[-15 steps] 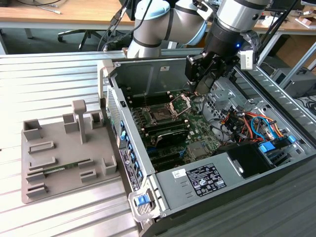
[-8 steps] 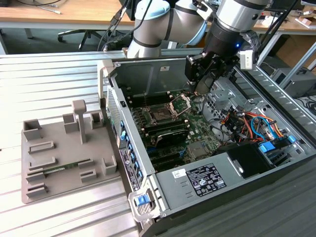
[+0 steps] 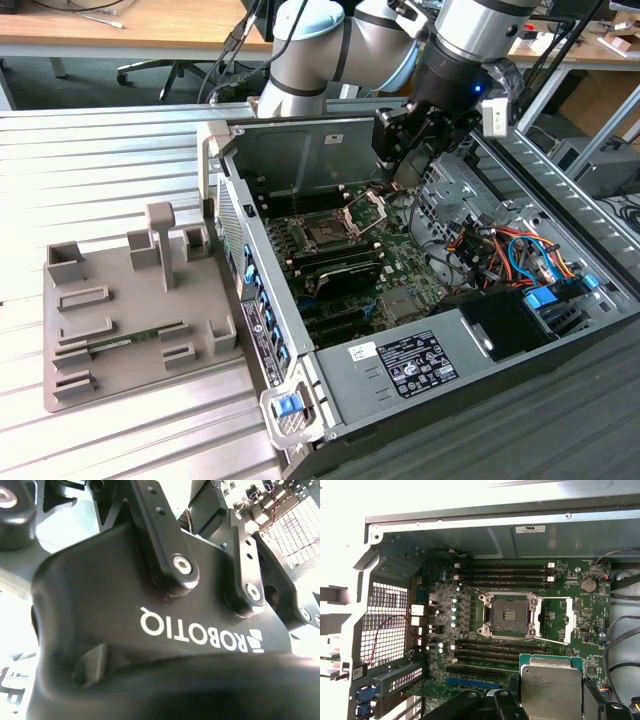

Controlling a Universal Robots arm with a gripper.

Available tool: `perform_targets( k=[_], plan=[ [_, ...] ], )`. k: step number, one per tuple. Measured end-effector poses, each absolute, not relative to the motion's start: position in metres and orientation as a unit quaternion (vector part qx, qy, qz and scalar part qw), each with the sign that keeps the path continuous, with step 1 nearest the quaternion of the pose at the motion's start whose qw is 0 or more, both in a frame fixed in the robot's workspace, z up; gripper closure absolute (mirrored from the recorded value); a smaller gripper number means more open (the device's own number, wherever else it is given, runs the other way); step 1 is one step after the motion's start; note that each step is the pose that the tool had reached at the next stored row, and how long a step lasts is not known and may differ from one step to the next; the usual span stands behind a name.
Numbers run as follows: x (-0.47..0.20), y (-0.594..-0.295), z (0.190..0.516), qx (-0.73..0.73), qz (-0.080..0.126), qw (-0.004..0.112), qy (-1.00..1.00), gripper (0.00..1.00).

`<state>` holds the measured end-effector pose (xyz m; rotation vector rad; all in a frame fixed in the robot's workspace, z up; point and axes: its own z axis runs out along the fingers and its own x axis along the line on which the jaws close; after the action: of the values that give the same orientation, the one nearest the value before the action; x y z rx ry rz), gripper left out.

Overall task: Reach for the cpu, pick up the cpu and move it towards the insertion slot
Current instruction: 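Pick up the cpu and move it towards the insertion slot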

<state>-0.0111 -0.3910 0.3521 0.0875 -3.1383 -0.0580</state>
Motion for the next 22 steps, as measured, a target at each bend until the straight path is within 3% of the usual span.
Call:
perform_targets(
  k=[22],
  plan=[
    [-0.011, -0.380, 0.351, 0.028, -0.018, 0.001, -0.999, 0.45]
  ],
)
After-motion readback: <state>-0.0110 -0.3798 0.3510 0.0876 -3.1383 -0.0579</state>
